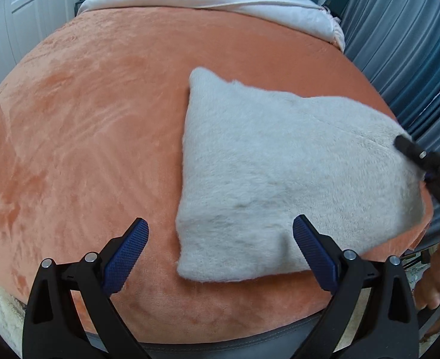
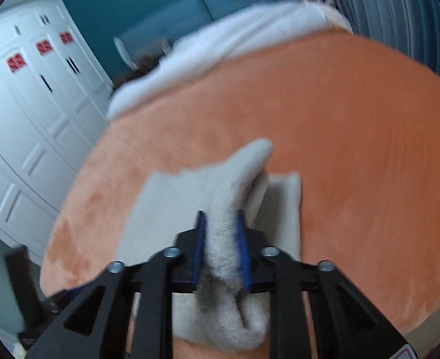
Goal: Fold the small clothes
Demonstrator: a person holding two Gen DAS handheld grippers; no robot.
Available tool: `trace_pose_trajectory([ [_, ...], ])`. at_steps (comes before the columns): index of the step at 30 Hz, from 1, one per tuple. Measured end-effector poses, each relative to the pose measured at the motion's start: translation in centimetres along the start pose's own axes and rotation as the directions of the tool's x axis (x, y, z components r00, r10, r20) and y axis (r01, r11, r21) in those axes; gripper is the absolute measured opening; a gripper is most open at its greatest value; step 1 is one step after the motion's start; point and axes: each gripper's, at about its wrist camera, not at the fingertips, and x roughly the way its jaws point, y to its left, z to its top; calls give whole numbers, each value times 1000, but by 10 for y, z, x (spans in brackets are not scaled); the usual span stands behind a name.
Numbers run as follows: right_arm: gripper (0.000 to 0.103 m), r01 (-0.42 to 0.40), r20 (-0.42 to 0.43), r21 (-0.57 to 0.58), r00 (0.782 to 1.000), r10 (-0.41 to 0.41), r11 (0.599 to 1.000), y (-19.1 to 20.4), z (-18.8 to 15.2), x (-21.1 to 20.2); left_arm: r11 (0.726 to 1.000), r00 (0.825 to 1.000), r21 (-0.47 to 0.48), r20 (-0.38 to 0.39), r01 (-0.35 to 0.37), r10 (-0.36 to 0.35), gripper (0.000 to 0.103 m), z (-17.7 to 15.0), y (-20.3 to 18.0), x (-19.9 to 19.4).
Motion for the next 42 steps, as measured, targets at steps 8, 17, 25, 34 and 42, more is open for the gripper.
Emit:
trace_pose_trajectory([
  [8, 14, 113, -190, 142, 978, -85, 983, -63, -45, 50, 999, 996, 6, -79, -33, 33, 95, -4, 0, 28],
  [17, 68, 116, -214, 77, 972, -97, 990, -45, -31, 67, 999, 996, 18, -73, -40, 41, 95, -10, -7, 24],
  [25, 9, 111, -47, -17, 993, -112, 994, -19, -10, 25, 997, 997, 60, -61, -44, 48, 95, -9, -20, 20],
  [34, 17, 98, -185, 97, 980, -79, 990, -61, -34, 59, 996, 993, 73, -97, -57, 64, 95, -9, -26, 34],
  [42, 72, 46, -156, 218, 988, -12, 975, -78, -49, 38, 1000, 993, -12, -115, 15, -16, 97, 1, -14, 41],
])
